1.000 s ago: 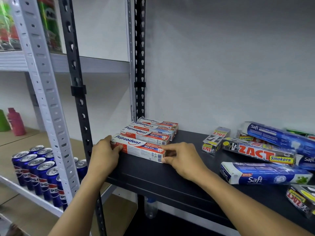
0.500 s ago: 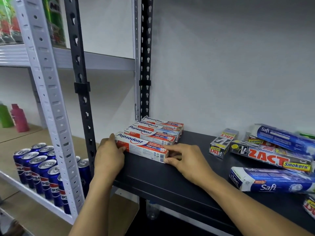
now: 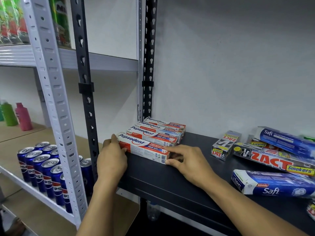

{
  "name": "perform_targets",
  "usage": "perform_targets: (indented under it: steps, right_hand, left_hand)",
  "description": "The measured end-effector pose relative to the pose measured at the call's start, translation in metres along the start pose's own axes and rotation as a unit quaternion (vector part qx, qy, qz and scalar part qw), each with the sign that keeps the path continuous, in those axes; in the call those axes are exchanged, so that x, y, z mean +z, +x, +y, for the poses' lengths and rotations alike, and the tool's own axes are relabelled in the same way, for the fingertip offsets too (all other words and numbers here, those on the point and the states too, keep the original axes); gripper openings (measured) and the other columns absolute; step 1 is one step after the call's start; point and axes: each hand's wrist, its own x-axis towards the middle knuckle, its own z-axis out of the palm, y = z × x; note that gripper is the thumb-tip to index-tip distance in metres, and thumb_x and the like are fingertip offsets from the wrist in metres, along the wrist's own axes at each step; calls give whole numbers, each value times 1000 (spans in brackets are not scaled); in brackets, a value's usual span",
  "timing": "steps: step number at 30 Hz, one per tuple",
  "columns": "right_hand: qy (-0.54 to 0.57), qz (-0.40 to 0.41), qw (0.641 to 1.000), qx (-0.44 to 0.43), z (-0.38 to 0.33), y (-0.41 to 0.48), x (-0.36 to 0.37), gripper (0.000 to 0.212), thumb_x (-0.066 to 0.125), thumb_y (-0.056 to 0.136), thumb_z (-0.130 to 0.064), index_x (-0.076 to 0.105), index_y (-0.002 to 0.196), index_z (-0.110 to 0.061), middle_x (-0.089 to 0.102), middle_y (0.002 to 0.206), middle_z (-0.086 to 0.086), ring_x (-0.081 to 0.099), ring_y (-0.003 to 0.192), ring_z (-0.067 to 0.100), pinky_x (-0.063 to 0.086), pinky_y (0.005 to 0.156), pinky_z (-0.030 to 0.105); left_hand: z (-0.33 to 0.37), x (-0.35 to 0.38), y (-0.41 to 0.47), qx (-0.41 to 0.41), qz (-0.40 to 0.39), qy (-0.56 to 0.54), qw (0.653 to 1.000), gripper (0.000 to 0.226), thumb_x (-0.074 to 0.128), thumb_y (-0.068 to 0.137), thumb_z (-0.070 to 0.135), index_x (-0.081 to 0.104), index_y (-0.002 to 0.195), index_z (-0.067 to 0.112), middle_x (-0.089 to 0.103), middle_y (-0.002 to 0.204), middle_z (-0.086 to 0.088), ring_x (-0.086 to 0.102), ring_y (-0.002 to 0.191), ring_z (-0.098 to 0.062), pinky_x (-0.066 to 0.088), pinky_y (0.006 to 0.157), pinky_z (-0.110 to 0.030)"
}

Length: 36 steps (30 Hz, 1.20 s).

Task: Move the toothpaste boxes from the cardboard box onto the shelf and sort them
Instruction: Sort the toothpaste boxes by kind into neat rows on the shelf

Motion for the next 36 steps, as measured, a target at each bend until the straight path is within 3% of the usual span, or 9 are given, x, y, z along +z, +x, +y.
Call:
perform_targets:
  steps: [12, 16, 19, 22, 25, 28, 31, 33, 36]
  right_hand:
    - [-26, -13, 1000, -4, -4, -2, -2, 53, 75, 86, -30, 58, 136, -32, 64, 125, -14, 64, 97, 0, 54, 95, 28]
    - [-62, -19, 998, -5, -14, -13, -7, 63, 72, 89, -31, 44, 146, -34, 53, 142, -11, 55, 121, 5, 47, 106, 32]
    - [-124, 41, 990, -43, -14, -31, -16, 57, 66, 93, -32, 45, 146, -34, 46, 147, -14, 41, 134, 5, 38, 112, 30]
    - [-131, 143, 978, -77, -4, -61, -41, 43, 69, 90, -25, 61, 132, -28, 60, 131, -10, 52, 122, 9, 45, 105, 33]
    - [-213, 212, 948, -101, 14, -95, -78, 28, 75, 86, -21, 73, 113, -24, 71, 111, -7, 63, 106, 19, 47, 99, 44]
    - [-327, 144, 934, 16, 26, -127, -127, 31, 68, 88, -42, 69, 118, -37, 67, 120, -13, 57, 118, 20, 33, 110, 56]
    - [-379, -9, 914, 144, 41, -154, -168, 58, 53, 87, -68, 40, 141, -54, 41, 145, -27, 29, 142, 8, 4, 119, 58]
    - [-335, -54, 929, 148, 50, -166, -182, 63, 54, 86, -69, 26, 142, -63, 30, 151, -30, 23, 145, 4, 11, 121, 54]
    - [-312, -40, 942, 117, 56, -180, -191, 61, 61, 89, -57, 32, 142, -59, 34, 152, -28, 29, 141, 1, 26, 119, 39]
  left_hand:
    - [1, 1, -1, 3, -2, 3, 1000, 64, 57, 98, 23, 26, 151, 7, 48, 140, -18, 55, 122, -39, 49, 94, -48]
    - [1, -1, -8, 2, 7, -31, 999, 69, 55, 98, 18, 17, 154, 8, 44, 145, -18, 51, 127, -40, 48, 96, -52]
    - [-2, -3, -16, 11, 27, -82, 996, 62, 54, 98, 14, 25, 153, 11, 44, 148, -15, 50, 130, -37, 47, 99, -52]
    - [-4, -3, -34, 49, 46, -151, 986, 49, 53, 99, 14, 38, 145, 19, 51, 144, -6, 53, 129, -29, 48, 100, -50]
    - [0, 3, -64, 101, 62, -172, 978, 44, 51, 99, 15, 44, 141, 23, 49, 145, 0, 48, 133, -22, 43, 109, -47]
    - [20, 12, -93, 154, 66, -173, 971, 42, 58, 97, 16, 51, 138, 22, 40, 149, 0, 43, 135, -23, 42, 109, -46]
    - [62, 20, -115, 270, 41, -211, 939, 39, 69, 90, 15, 61, 127, 22, 47, 140, 4, 49, 128, -13, 44, 106, -33]
    - [99, 23, -129, 343, -42, -218, 913, 43, 72, 88, 26, 59, 129, 29, 46, 139, 13, 45, 129, -1, 36, 109, -20]
    - [151, 34, -148, 395, -206, -193, 874, 69, 70, 85, 50, 39, 146, 39, 34, 148, 25, 34, 134, 8, 27, 112, -14]
